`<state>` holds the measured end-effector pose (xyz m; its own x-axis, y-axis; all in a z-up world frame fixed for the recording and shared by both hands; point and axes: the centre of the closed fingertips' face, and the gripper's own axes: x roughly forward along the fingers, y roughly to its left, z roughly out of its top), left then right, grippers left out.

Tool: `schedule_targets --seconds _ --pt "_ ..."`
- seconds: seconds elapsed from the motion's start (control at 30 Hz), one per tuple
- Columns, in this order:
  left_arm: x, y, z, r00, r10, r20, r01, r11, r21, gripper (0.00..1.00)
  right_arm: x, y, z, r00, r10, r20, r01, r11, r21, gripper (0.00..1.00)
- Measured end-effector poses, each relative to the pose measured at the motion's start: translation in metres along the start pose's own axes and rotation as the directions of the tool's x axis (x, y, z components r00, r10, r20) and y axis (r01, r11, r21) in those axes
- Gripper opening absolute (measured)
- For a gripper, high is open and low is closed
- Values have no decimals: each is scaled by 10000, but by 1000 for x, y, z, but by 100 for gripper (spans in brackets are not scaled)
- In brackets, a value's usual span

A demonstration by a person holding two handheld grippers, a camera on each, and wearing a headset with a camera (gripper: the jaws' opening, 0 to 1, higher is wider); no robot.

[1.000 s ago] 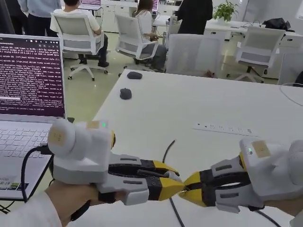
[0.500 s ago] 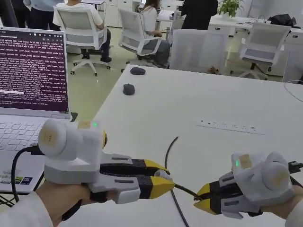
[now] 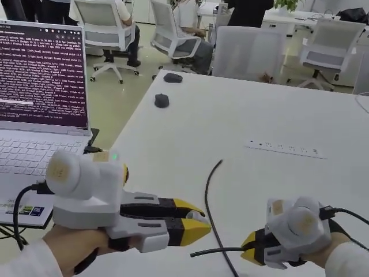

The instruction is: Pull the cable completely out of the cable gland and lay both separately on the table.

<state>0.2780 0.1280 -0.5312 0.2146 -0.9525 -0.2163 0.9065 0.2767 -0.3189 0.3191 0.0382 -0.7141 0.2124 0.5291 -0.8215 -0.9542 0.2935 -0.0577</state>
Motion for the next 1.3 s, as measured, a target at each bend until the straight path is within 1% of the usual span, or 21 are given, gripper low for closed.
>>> schedule_targets --seconds 0.2,0.4,0.5,0.67,0.73,0.83,0.87,0.93,0.97,1.0,1.07,1.1,1.17,1.2,1.23,1.27,1.3 --pt "-1 5 -8 9999 142 -72 -144 9994 -301 16 17 1 -18 9995 70 -299 -51 9982 601 7" --pt "0 9 -16 9995 193 -245 -206 9984 -525 17 26 9 -32 9983 339 -484 -288 9943 1029 9" --pt "2 13 -20 9992 215 -344 -237 9976 -647 17 29 12 -35 9982 422 -433 -366 9918 1225 10" --pt "7 19 -25 9985 281 -479 -318 9964 -784 17 29 12 -38 9992 326 -237 -280 9847 1722 14" --pt "11 22 -28 9978 287 -595 -336 9960 -832 17 27 11 -38 9995 296 -142 -266 9831 1812 15" --pt "18 30 -33 9967 381 -715 -445 9949 -904 17 23 9 -37 9999 110 14 -110 9799 1991 13" --pt "20 33 -34 9964 424 -739 -491 9946 -913 17 21 6 -35 9998 -58 201 15 9782 2076 12" --pt "24 37 -38 9957 492 -781 -566 9937 -963 17 18 5 -33 9993 -76 379 -10 9753 2210 10" --pt "29 44 -44 9941 562 -931 -663 9919 -1088 17 14 4 -26 9958 -181 900 -48 9687 2481 11" --pt "34 49 -49 9924 671 -1035 -788 9904 -1133 17 9 3 -26 9953 -208 943 -31 9692 2462 11" --pt "40 55 -54 9904 783 -1138 -909 9898 -1101 17 3 2 -25 9953 -307 920 84 9725 2329 11" --pt "45 59 -58 9881 854 -1279 -991 9895 -1051 17 0 1 -25 9948 -373 943 150 9739 2263 11" --pt "55 66 -67 9835 960 -1536 -1118 9889 -981 17 -10 1 -20 9912 -462 1240 173 9744 2242 14" --pt "59 67 -69 9825 943 -1606 -1107 9892 -966 17 -17 4 -12 9847 -411 1693 36 9764 2161 17" --pt "65 69 -75 9807 904 -1733 -1081 9895 -959 17 -22 5 -10 9822 -447 1827 45 9766 2149 20" --pt "68 71 -78 9790 888 -1836 -1082 9892 -989 17 -28 6 -9 9805 -503 1898 92 9773 2116 22" --pt "74 74 -84 9769 891 -1945 -1116 9878 -1083 17 -32 7 -9 9795 -533 1941 114 9774 2109 23"
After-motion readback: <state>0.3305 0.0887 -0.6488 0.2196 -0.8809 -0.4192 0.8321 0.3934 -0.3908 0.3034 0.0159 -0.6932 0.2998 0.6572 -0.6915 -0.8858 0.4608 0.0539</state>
